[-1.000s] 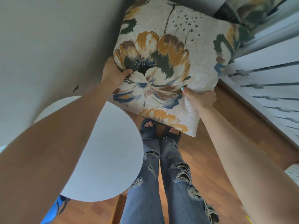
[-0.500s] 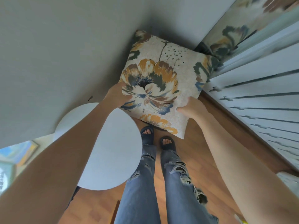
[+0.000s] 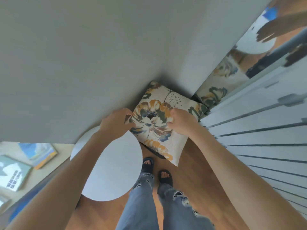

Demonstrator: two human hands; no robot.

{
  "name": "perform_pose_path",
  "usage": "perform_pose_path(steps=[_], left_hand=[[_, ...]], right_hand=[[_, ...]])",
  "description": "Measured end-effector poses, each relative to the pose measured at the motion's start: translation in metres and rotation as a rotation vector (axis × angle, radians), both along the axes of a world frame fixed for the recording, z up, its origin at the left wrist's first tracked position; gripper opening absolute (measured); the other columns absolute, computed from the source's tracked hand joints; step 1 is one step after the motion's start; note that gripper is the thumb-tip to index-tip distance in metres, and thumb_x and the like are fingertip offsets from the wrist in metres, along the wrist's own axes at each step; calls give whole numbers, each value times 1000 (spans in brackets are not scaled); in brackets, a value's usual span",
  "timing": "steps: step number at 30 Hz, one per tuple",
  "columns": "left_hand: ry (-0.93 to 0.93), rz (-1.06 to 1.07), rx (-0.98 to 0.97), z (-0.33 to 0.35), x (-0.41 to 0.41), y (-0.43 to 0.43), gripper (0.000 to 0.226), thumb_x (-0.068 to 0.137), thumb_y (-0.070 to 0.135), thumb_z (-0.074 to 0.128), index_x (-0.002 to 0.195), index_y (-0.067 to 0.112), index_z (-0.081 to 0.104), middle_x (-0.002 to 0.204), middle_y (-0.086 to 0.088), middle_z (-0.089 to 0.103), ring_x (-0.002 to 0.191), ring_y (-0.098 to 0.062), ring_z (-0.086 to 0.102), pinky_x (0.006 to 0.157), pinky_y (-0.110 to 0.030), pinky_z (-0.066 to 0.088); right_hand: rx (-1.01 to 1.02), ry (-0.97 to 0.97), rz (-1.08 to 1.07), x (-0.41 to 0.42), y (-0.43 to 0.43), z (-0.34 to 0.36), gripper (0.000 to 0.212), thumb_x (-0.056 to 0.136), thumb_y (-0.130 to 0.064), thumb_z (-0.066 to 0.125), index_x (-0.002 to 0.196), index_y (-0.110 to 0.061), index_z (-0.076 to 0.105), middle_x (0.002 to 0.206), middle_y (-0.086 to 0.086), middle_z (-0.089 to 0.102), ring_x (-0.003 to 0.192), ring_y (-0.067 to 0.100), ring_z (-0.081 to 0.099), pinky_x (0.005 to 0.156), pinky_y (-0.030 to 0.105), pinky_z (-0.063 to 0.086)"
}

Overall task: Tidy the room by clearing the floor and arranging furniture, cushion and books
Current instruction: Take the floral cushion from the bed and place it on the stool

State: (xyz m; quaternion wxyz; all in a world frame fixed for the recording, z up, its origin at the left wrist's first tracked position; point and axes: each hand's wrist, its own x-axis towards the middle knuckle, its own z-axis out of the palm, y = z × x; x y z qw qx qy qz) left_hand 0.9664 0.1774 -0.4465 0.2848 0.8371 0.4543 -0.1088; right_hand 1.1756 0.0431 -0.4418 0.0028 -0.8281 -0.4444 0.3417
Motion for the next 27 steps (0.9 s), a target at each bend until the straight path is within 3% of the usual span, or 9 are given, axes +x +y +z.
perform_pose_path(steps=[4, 7, 10, 16, 27], left_hand=[[14, -17, 66, 62, -12, -10, 49, 85, 43, 64, 130, 29, 50, 132, 9, 54, 120, -15, 50, 96, -33, 39], [33, -30, 144, 103, -21, -19, 46, 87, 43, 62, 129, 31, 48, 131, 11, 54, 119, -14, 51, 97, -32, 39], [70, -28, 218, 143, -30, -28, 47, 87, 44, 62, 130, 31, 48, 132, 11, 53, 119, -15, 52, 98, -32, 39], [-33, 108, 286, 208, -62, -50, 51, 85, 44, 64, 131, 28, 48, 132, 12, 54, 120, -12, 51, 94, -32, 40], [-97, 331, 398, 263, -119, -99, 50, 84, 47, 65, 129, 33, 47, 127, 17, 55, 110, -11, 56, 89, -33, 44]], right_hand=[[58, -5, 104, 2, 5, 59, 48, 90, -30, 62, 133, -13, 47, 125, 4, 59, 109, 24, 60, 91, 38, 51], [74, -39, 226, 1, 12, 99, 45, 92, -32, 59, 132, -13, 47, 123, 3, 57, 106, 23, 59, 87, 37, 50], [110, -56, 319, -2, 17, 139, 48, 93, -33, 58, 135, -11, 45, 131, 5, 55, 115, 25, 57, 96, 41, 47], [222, -89, 483, -26, 21, 206, 51, 91, -36, 61, 135, -14, 47, 131, 4, 55, 115, 22, 56, 97, 40, 47], [394, -53, 720, -85, 25, 276, 56, 92, -39, 62, 139, -17, 43, 134, 0, 53, 120, 19, 53, 98, 34, 44]])
